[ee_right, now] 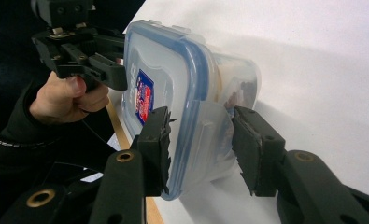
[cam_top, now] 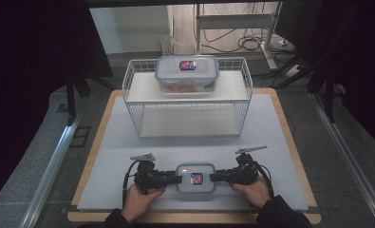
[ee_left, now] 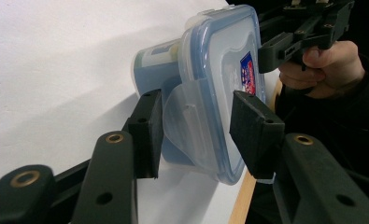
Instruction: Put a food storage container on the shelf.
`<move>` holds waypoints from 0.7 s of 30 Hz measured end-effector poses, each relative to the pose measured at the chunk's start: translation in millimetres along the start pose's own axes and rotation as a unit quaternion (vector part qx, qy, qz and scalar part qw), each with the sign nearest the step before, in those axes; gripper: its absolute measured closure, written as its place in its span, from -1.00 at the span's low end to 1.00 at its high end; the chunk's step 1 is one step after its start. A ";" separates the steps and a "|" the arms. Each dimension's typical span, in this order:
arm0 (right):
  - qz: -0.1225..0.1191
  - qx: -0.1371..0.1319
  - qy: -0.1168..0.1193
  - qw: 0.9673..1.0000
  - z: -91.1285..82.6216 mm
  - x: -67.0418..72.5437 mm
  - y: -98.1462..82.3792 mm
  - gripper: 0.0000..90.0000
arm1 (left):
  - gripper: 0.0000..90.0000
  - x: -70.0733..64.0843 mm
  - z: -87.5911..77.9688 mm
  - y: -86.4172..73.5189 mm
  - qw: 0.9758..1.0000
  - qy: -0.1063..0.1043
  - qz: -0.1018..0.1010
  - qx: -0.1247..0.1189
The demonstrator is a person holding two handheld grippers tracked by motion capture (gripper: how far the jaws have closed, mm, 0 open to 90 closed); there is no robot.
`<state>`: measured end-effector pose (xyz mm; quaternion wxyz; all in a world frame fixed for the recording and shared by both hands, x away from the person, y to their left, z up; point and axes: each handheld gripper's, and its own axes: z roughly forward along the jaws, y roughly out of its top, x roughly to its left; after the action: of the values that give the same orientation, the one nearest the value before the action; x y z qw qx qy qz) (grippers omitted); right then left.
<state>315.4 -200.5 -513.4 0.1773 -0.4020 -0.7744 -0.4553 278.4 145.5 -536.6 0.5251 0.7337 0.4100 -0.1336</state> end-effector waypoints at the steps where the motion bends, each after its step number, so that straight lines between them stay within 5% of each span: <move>1: 0.001 -0.001 0.000 1.000 0.0 0.0 -0.2 0.28 | 0.23 1.5 0.1 -0.3 1.000 -0.004 -0.006 -0.001; 11: -0.003 -0.005 -0.003 1.000 -1.1 4.1 0.1 0.29 | 0.26 1.5 -2.2 3.9 1.000 -0.007 -0.015 0.006; 21: -0.014 -0.025 0.010 1.000 -8.4 12.3 10.5 0.31 | 0.27 -6.0 -13.9 20.8 1.000 -0.008 0.010 -0.001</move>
<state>315.3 -199.2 -495.2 0.1683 -0.3910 -0.7666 -0.4807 286.9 152.7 -513.3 0.5304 0.7361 0.3989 -0.1334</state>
